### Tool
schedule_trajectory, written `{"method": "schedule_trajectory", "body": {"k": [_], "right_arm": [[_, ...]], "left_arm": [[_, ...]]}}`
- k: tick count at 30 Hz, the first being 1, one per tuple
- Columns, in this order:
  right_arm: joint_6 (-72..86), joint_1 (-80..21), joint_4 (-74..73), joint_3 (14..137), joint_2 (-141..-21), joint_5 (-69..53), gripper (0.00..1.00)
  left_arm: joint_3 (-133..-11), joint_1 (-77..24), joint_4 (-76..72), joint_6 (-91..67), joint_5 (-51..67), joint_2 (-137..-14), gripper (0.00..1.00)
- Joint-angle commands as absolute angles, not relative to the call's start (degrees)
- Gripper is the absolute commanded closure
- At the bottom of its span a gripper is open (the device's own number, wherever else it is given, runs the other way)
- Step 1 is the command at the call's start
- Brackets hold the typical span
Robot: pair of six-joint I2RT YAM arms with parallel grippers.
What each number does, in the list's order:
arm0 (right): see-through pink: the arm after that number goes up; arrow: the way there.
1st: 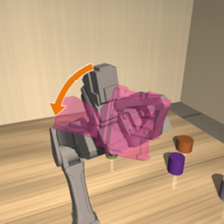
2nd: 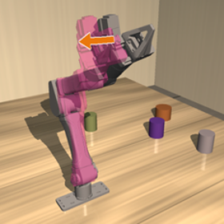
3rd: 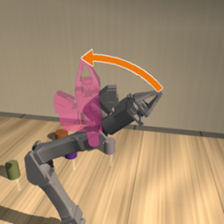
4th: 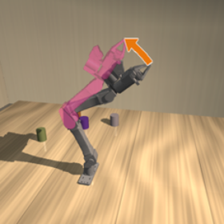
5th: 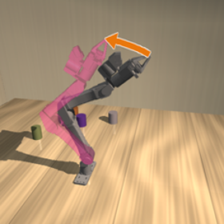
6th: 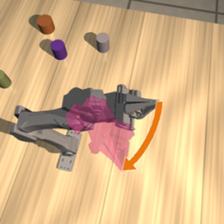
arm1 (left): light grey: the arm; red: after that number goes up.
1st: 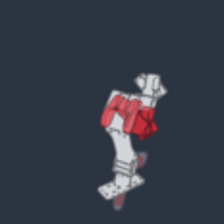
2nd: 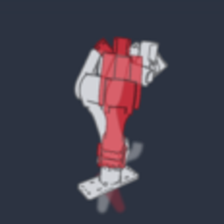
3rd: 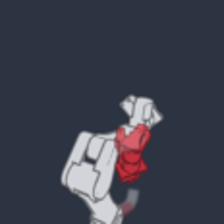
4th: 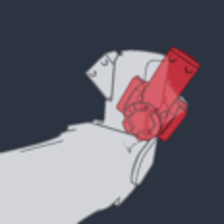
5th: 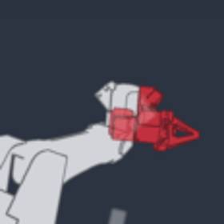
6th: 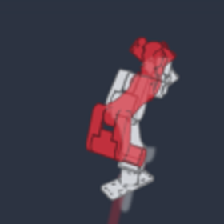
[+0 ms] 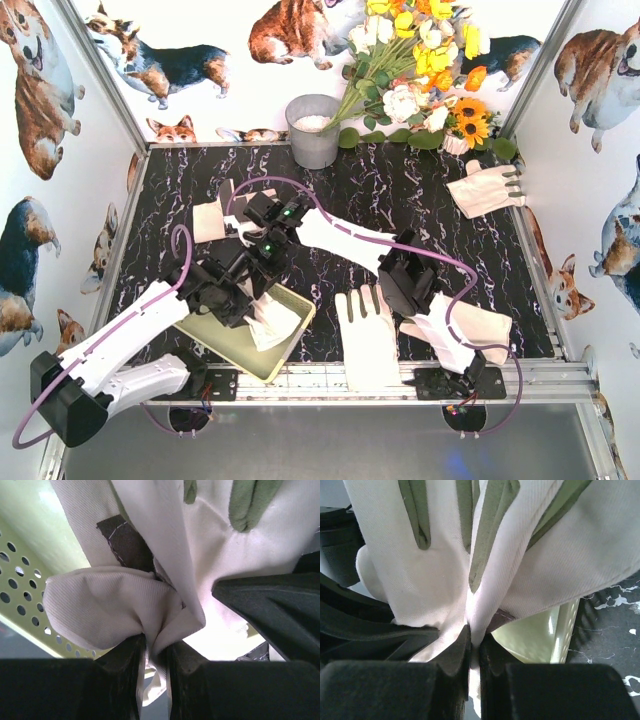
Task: Put the gloves into the storage basket
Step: Place the glove in the bin.
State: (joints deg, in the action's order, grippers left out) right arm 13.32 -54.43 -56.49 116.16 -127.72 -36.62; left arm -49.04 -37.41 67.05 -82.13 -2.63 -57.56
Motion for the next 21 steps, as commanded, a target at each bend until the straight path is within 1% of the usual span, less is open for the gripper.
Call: {"method": "schedule_trajectory", "body": {"k": [1, 11, 13, 14, 15, 17, 20, 21], "right_arm": [[12.19, -54.32, -50.17, 118.65, -128.42, -36.57, 1.0], [9.18, -54.92, -51.08, 116.52, -129.44, -35.22, 1.0], [8.78, -54.93, -51.24, 116.02, -129.51, -34.43, 1.0], [8.63, -54.98, -51.24, 115.75, -129.47, -34.04, 1.0], [8.49, -55.0, -51.17, 115.47, -129.51, -33.61, 1.0], [8.36, -55.01, -51.09, 114.96, -129.61, -32.71, 1.0], [8.27, -55.06, -50.98, 114.46, -129.84, -32.26, 1.0], [8.26, -54.99, -50.93, 114.44, -129.88, -32.26, 1.0]], "left_arm": [[-45.52, -38.56, 63.31, -83.58, 4.41, -57.2, 1.0], [-39.72, -38.89, 59.62, -84.21, 6.31, -56.13, 1.0], [-39.62, -38.94, 59.42, -83.43, 6.1, -56.01, 0.91], [-39.89, -38.91, 59.69, -82.88, 5.57, -55.99, 0.84], [-40.43, -38.93, 60.21, -82.07, 4.9, -56.03, 0.75], [-41.66, -38.89, 61.33, -80.53, 3.37, -56.3, 0.69], [-45.32, -38.82, 64.44, -78.43, 0.33, -56.91, 0.65], [-46.3, -38.83, 65.36, -77.72, -0.6, -57.02, 0.63]]}}
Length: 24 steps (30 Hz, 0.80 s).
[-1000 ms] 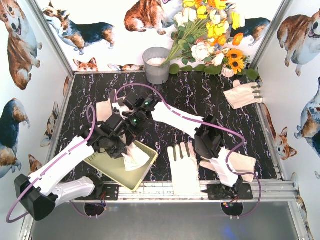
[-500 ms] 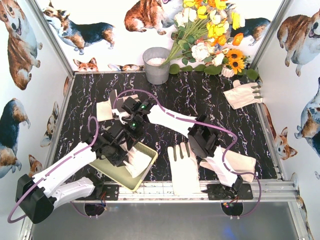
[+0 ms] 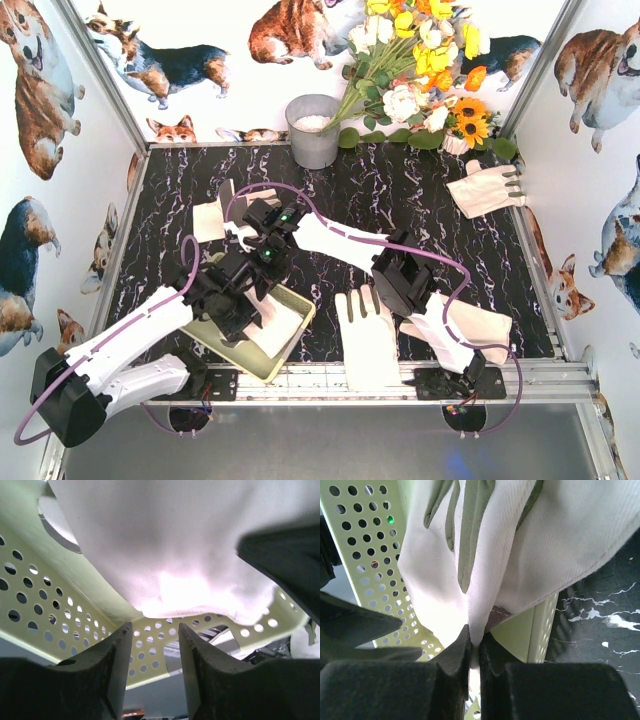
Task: Put the gloves into the storage basket
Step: Place the glove in the bin.
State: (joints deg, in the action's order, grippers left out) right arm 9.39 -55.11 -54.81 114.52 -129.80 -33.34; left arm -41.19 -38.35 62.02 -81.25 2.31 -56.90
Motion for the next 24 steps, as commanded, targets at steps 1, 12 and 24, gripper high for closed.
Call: {"method": "schedule_trajectory", "body": {"k": [1, 12, 24], "right_arm": [[8.37, -55.02, -50.89, 114.43, -129.98, -32.38, 1.0], [6.46, -55.74, -50.5, 113.06, -129.6, -36.52, 1.0], [4.8, -56.78, -50.48, 111.98, -129.92, -39.22, 1.0]], "left_arm": [[-47.06, -38.85, 66.21, -77.0, -1.63, -57.12, 0.61], [-54.11, -38.0, 73.94, -71.88, -16.46, -52.62, 0.45], [-55.59, -37.09, 76.25, -71.78, -23.69, -47.65, 0.46]]}}
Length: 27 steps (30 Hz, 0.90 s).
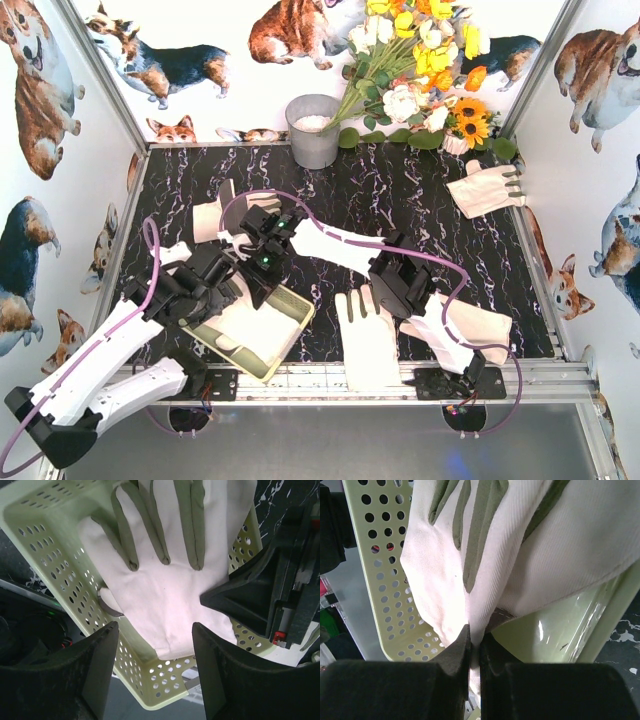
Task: Put the gloves into the storage basket
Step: Place the glove in the bin.
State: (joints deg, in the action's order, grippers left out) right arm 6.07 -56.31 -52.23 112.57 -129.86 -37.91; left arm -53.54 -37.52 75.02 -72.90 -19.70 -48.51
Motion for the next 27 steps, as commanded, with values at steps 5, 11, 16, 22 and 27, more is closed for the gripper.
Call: {"method": "schedule_trajectory", "body": {"k": [5, 11, 16, 22, 27], "right_arm": [[5.07, -56.77, -50.8, 112.39, -130.09, -37.6, 0.97], [5.71, -56.78, -50.55, 113.36, -128.62, -38.73, 0.67], [6.7, -56.77, -49.74, 113.26, -127.37, -41.28, 0.59], [6.41, -56.16, -49.92, 113.12, -124.09, -39.98, 0.49], [7.22, -54.35, -48.52, 111.47, -118.82, -39.27, 0.39]], "left_arm": [[-56.29, -37.09, 76.0, -71.59, -24.35, -47.95, 0.46], [-56.01, -37.04, 75.51, -72.2, -24.52, -47.27, 0.46], [-56.31, -37.01, 75.33, -72.19, -25.02, -47.11, 0.45], [-56.09, -37.08, 74.02, -71.87, -24.97, -47.8, 0.43], [-55.32, -37.04, 72.15, -73.48, -25.82, -47.89, 0.43]]}}
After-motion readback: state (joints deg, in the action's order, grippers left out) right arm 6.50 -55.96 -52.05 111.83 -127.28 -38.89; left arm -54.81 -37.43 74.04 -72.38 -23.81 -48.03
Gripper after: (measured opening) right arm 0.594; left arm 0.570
